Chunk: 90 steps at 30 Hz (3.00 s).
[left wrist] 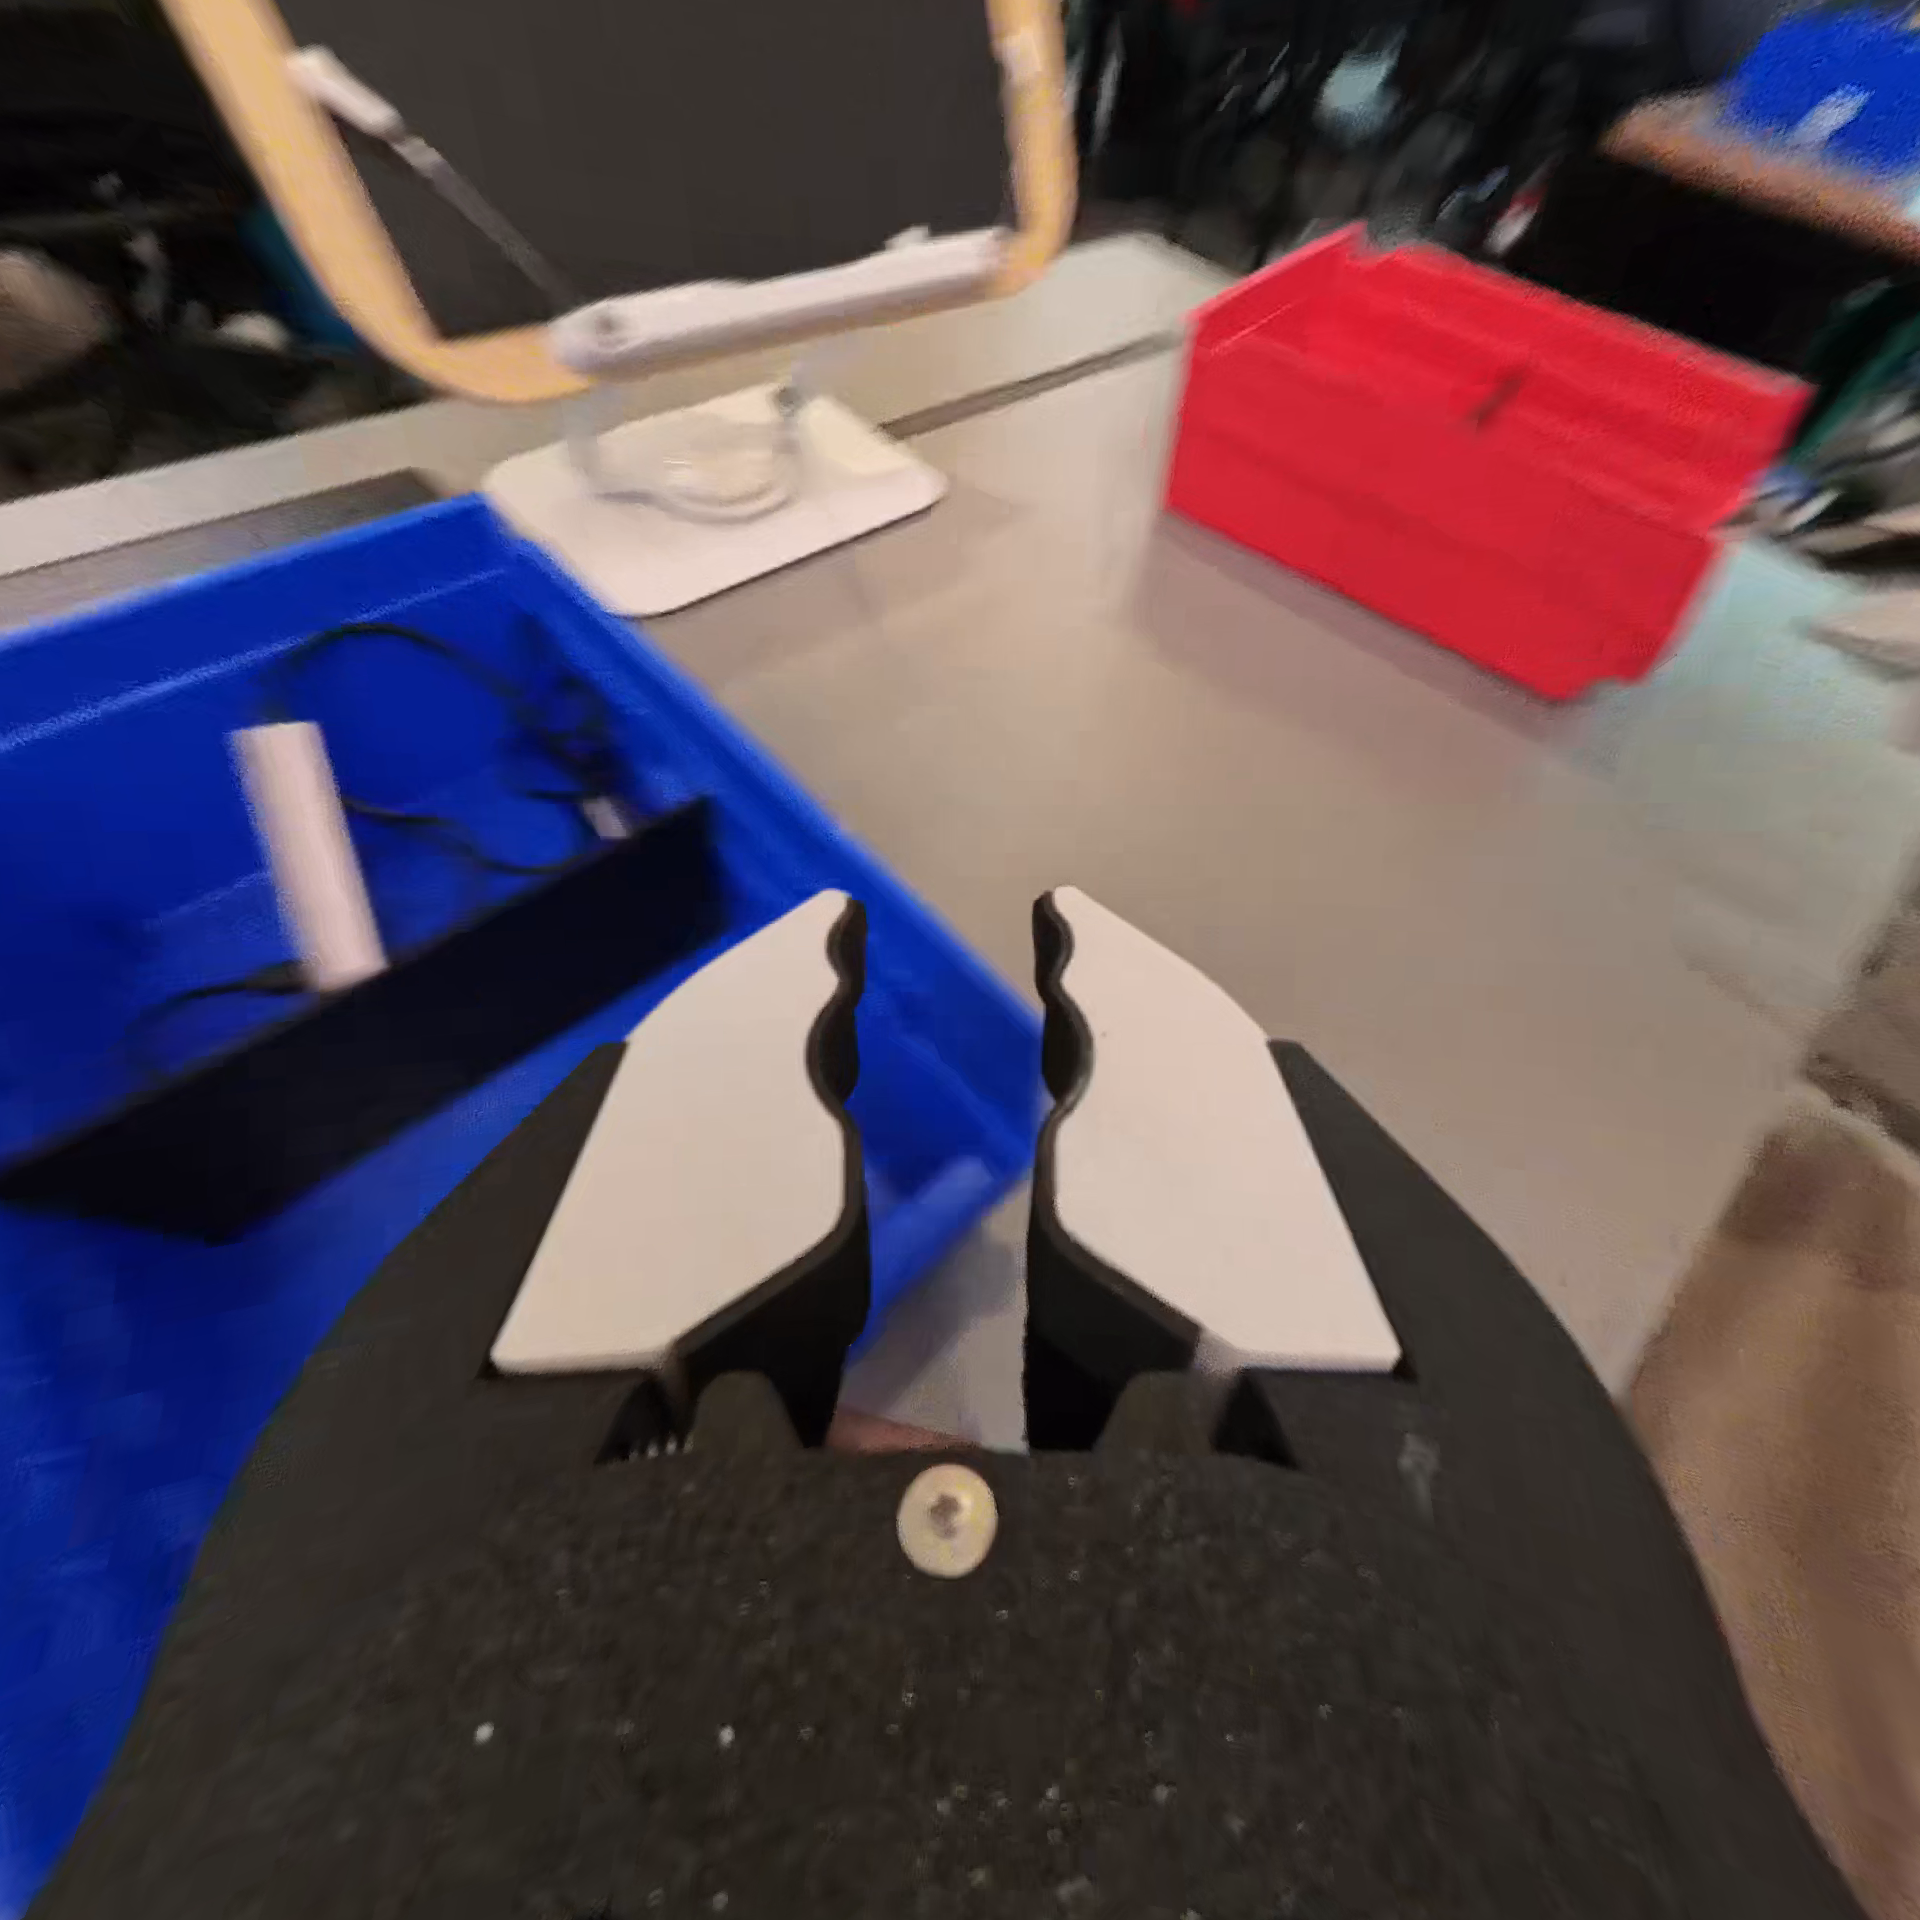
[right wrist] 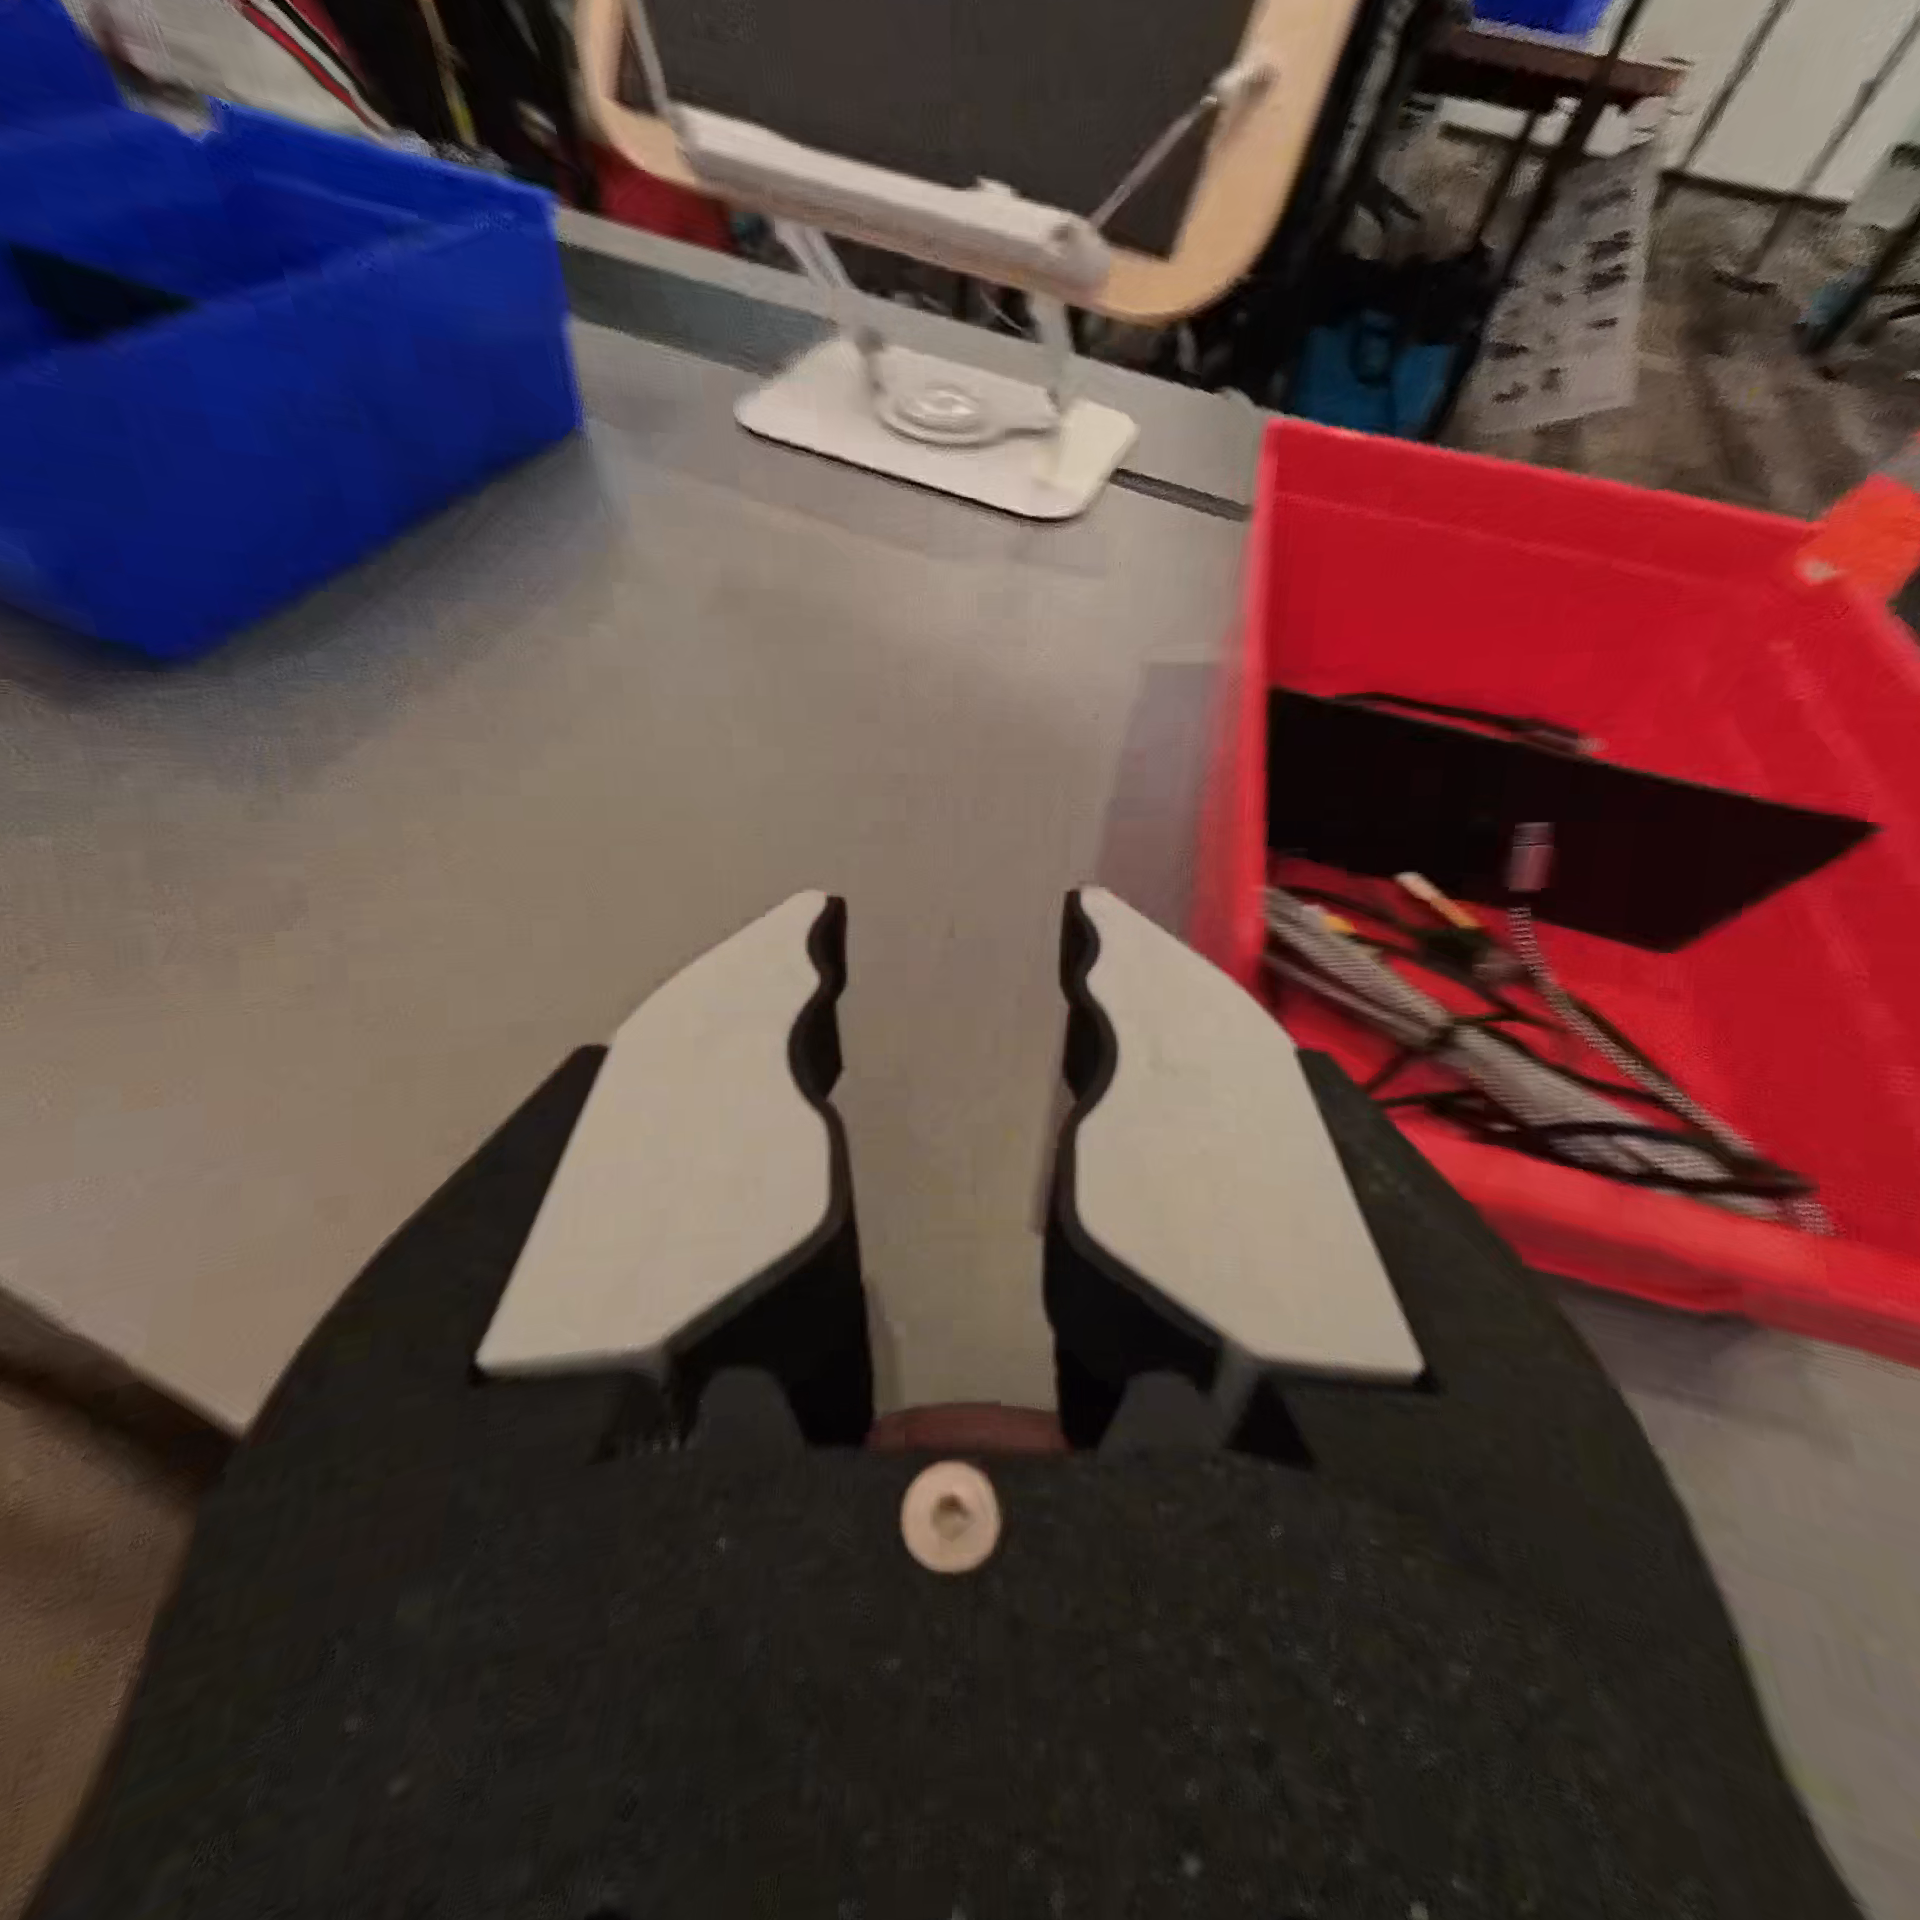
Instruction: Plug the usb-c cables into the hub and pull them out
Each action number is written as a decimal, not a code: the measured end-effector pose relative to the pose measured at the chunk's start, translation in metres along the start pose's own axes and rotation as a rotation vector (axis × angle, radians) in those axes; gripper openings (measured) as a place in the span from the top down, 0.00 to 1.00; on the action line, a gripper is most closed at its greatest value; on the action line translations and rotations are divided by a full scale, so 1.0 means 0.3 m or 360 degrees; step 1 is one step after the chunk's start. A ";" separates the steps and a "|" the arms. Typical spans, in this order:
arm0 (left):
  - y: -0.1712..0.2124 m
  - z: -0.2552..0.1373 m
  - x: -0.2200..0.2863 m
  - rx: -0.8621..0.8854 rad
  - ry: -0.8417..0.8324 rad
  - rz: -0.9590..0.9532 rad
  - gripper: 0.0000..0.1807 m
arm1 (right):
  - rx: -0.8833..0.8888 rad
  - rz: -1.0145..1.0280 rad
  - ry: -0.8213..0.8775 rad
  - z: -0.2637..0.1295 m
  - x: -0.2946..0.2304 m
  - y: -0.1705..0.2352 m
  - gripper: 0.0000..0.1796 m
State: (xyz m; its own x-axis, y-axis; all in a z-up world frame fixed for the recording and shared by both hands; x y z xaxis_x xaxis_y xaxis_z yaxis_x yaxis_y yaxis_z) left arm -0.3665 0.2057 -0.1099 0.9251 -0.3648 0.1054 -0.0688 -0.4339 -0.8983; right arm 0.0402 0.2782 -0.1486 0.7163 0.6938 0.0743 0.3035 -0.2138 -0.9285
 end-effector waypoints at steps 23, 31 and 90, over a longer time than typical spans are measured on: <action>-0.009 0.363 -0.700 -0.1207 -0.0508 0.0280 0.87 | 0.0100 0.0123 -0.0484 -0.003 -0.276 0.120 0.80; -0.629 0.041 -0.452 -0.0429 -0.1081 0.1100 0.88 | 0.0113 0.0232 -0.0490 0.003 -0.259 0.119 0.80; 0.262 0.152 0.771 0.0269 0.0796 0.0637 0.90 | 0.0143 -0.0414 -0.1659 -0.044 -0.451 0.131 0.95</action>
State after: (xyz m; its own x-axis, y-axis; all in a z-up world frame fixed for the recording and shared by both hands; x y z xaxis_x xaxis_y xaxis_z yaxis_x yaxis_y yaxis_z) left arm -0.1409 0.1249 -0.1757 0.5524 -0.8274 -0.1018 -0.2738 -0.0648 -0.9596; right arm -0.0365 0.1669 -0.1903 -0.2644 0.9638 -0.0339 0.2915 0.0464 -0.9555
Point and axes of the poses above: each gripper's, where its closed fingertips meet, z out along the fingers, y out of its underside, x = y × z across the jaws, the point moved 4 cm from there along -z, back along the fingers, and after that the axes turned 2 degrees about y, right-handed, at the moved point
